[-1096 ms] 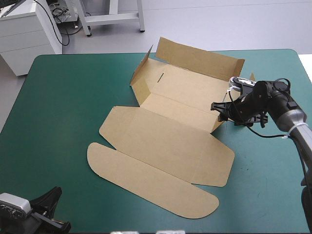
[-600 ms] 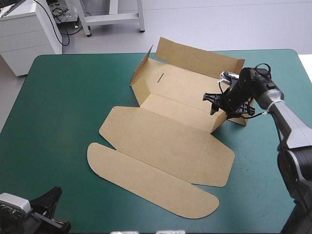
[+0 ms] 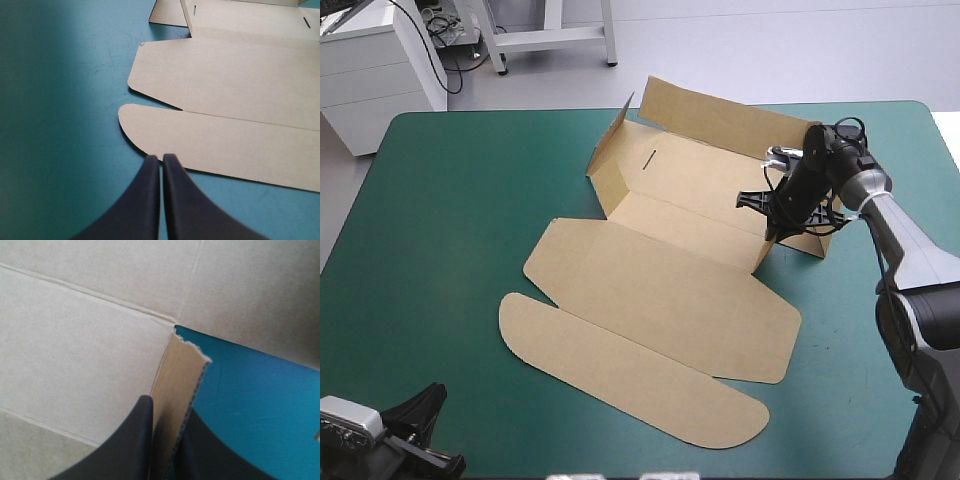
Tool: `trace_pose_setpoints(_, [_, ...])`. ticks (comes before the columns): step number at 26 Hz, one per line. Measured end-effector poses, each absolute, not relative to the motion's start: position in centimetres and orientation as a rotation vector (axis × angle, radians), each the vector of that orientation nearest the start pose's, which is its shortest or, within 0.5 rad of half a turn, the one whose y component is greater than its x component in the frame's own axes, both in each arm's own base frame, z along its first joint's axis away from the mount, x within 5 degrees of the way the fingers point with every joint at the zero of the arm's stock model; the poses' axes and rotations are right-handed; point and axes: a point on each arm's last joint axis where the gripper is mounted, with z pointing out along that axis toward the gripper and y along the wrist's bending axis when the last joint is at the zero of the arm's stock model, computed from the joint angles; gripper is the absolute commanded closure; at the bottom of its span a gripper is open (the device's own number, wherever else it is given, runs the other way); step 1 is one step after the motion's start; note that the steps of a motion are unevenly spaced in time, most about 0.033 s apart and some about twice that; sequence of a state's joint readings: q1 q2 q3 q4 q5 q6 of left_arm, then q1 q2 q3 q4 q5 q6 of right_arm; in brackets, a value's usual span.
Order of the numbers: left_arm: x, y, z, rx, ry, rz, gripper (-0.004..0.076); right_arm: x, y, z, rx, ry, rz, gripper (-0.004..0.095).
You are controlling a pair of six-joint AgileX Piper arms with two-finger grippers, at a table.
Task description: Fold the box
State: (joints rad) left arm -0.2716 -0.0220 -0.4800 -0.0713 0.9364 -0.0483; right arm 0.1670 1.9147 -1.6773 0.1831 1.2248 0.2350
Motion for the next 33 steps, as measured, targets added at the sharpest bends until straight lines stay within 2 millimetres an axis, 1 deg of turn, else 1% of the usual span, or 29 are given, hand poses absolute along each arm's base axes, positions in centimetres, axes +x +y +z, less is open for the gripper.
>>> trace_pose_setpoints(2, [-0.3, -0.5, 28.2, 0.213, 1.916, -0.298, 0.0717, 39.2, 8.3, 27.2, 0.126, 2.963, 0.319, 0.0914])
trace_pose_setpoints(4, [-0.3, -0.5, 28.2, 0.215, 1.915, -0.296, 0.0717, 39.2, 8.4, 27.2, 0.031, 2.958, 0.277, 0.0915])
trace_pose_setpoints(5, [-0.3, -0.4, 28.2, 0.224, 1.913, -0.288, 0.0717, 39.2, 8.5, 27.2, -0.060, 2.954, 0.229, 0.0914])
trace_pose_setpoints(6, [-0.3, -0.4, 28.2, 0.228, 1.912, -0.285, 0.0717, 39.2, 8.5, 27.1, -0.109, 2.949, 0.199, 0.0915])
trace_pose_setpoints(7, [-0.3, -0.4, 28.2, 0.230, 1.913, -0.283, 0.0717, 39.2, 8.4, 27.1, -0.207, 2.938, 0.148, 0.0915])
trace_pose_setpoints(8, [-0.3, -0.4, 28.2, 0.230, 1.912, -0.283, 0.0717, 39.2, 8.4, 27.1, -0.263, 2.931, 0.124, 0.0915])
trace_pose_setpoints(9, [-0.3, -0.4, 28.2, 0.230, 1.911, -0.283, 0.0717, 39.3, 8.2, 27.1, -0.366, 2.916, 0.083, 0.0915])
trace_pose_setpoints(12, [-0.2, -0.4, 28.2, 0.229, 1.910, -0.282, 0.0717, 39.4, 8.0, 27.5, -0.508, 2.882, 0.024, 0.0928])
trace_pose_setpoints(16, [-0.2, -0.5, 28.2, 0.229, 1.911, -0.282, 0.0717, 40.0, 7.9, 29.0, -0.670, 2.794, -0.031, 0.0928])
trace_pose_setpoints(18, [-0.2, -0.5, 28.2, 0.229, 1.910, -0.282, 0.0717, 40.3, 7.9, 30.1, -0.749, 2.732, -0.053, 0.0928])
trace_pose_setpoints(21, [-0.2, -0.4, 28.2, 0.229, 1.908, -0.281, 0.0717, 41.1, 8.1, 31.8, -0.872, 2.634, -0.074, 0.0928])
trace_pose_setpoints(24, [-0.2, -0.4, 28.2, 0.229, 1.908, -0.279, 0.0717, 42.2, 8.6, 32.7, -0.987, 2.543, -0.066, 0.0928])
trace_pose_setpoints(28, [-0.2, -0.4, 28.2, 0.229, 1.908, -0.279, 0.0717, 43.1, 9.7, 31.9, -1.147, 2.462, 0.014, 0.0928])
trace_pose_setpoints(30, [-0.2, -0.4, 28.2, 0.229, 1.909, -0.279, 0.0717, 43.3, 10.3, 31.4, -1.246, 2.424, 0.011, 0.0928])
trace_pose_setpoints(33, [-0.2, -0.4, 28.2, 0.229, 1.909, -0.278, 0.0717, 43.0, 11.7, 31.0, -1.383, 2.361, -0.014, 0.0928])
